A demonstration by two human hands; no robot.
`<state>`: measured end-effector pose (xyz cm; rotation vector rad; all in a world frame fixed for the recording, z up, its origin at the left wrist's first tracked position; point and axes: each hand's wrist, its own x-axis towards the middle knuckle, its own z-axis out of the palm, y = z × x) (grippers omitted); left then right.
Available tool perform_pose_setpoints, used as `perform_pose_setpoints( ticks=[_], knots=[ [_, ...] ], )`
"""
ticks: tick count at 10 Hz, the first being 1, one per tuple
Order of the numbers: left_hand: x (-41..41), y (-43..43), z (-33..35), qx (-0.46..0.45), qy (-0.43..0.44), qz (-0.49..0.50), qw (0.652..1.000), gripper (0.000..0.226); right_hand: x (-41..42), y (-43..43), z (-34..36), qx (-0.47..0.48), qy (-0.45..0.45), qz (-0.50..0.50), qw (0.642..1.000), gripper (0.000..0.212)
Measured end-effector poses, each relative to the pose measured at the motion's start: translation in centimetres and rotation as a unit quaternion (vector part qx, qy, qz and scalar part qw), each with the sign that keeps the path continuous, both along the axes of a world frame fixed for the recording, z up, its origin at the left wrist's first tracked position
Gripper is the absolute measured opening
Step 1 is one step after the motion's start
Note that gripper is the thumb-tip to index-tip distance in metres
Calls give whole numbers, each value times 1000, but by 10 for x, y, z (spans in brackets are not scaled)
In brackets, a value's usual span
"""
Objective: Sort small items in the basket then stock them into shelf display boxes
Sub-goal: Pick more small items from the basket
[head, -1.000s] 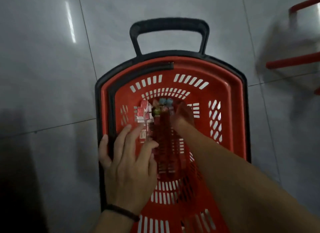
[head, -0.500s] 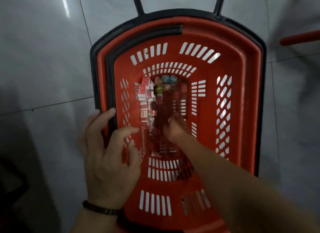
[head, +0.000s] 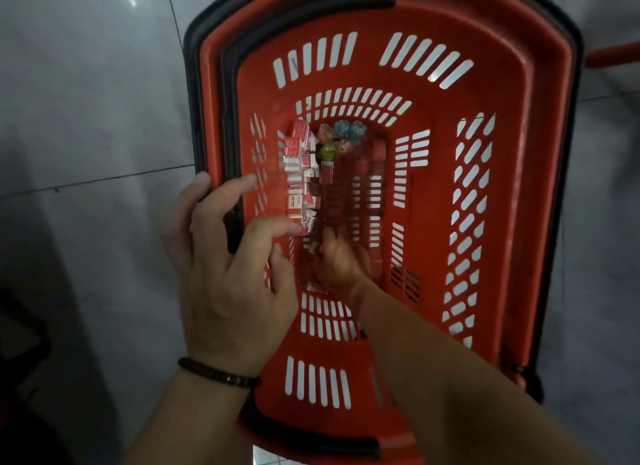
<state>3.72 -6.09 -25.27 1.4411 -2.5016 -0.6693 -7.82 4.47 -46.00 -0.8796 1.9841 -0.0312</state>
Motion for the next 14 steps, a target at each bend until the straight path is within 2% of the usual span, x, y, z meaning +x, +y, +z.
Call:
perform_pose_setpoints(
  ticks=[1,2,3,4,6,7,8,9,10,11,12,13,14],
  knots=[
    [-2,1,0,8,2,2,1000,15,4,35,0,55,-63,17,996,41],
    [-3,2,1,9,16,7,1000,19,12,50,-5,86,-95,86,988,16],
    [-2,0,0,-2,8,6,1000,15,16,46,8,96,-77,121,985,24],
    [-2,1,-1,-8,4,12,1000,11,22,42,4,88,-51,113,988,26],
    [-2,2,-2,-36,13,13,999,10,24,45,-27,132,-143,118,974,22],
    [-1,3,-5,-38,24,10,999,9,17,47,-30,136,-190,135,963,33],
    [1,0,-5,-26,42,12,999,12,8,32,25,104,-243,75,962,30],
    [7,-2,7,9,66,43,997,18,-2,20,96,52,-275,-66,958,6],
    [4,2,53,121,124,205,963,17,-16,-3,201,-25,-284,-192,939,15],
    [-7,2,135,387,209,341,831,20,-24,-37,326,-109,-262,-234,930,12],
    [-12,-8,231,524,273,342,731,47,-22,-61,443,-162,-150,-152,964,11],
    [-2,-28,335,498,305,303,753,44,-8,-79,548,-198,-33,-57,978,26],
    [13,-50,426,480,353,282,753,26,11,-92,642,-263,37,-15,964,37]
  ],
)
